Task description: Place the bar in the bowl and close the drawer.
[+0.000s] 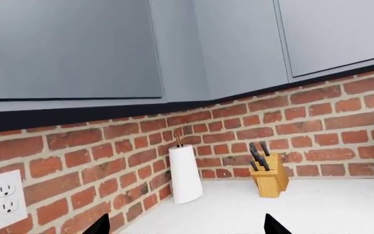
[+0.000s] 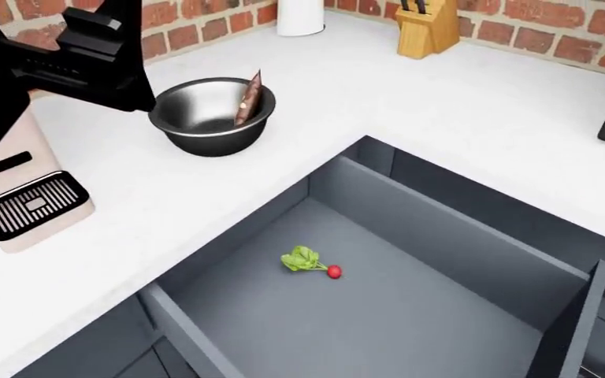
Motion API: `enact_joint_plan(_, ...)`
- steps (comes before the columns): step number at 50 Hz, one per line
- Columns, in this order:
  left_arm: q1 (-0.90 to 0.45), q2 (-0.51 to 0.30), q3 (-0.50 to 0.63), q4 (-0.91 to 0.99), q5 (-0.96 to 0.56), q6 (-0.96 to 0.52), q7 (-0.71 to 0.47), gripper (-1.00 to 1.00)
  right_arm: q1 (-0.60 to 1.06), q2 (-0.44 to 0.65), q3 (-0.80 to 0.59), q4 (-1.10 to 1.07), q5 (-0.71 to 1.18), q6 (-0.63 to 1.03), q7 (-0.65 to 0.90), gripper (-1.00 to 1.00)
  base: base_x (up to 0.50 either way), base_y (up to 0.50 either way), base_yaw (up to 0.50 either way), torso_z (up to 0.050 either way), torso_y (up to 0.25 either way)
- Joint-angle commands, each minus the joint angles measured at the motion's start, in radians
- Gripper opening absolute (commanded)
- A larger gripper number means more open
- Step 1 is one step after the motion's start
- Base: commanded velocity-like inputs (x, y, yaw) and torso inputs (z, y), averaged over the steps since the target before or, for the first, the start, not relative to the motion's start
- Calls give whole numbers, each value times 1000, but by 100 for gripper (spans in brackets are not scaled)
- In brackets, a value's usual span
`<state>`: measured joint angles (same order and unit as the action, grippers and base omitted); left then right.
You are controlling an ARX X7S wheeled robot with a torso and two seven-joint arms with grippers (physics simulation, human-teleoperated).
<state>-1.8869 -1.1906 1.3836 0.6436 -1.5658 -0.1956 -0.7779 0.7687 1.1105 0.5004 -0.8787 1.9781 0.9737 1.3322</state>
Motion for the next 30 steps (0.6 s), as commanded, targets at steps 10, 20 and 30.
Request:
enact_joint_plan(10, 33, 17, -30, 0, 36, 24, 17, 100, -472, -430, 852, -37, -247, 514, -389, 100, 0, 0, 0, 0, 0)
enact_joint_plan(20, 36, 23, -34, -4, 34, 22, 19, 100, -499, -438, 904, -35, -364, 530, -485, 100, 0, 0, 0, 0, 0)
enact_joint_plan(30, 37, 25, -39, -6, 32, 19, 18, 100, -576, -486, 907, -70, -649, 482, -684, 100, 0, 0, 0, 0, 0)
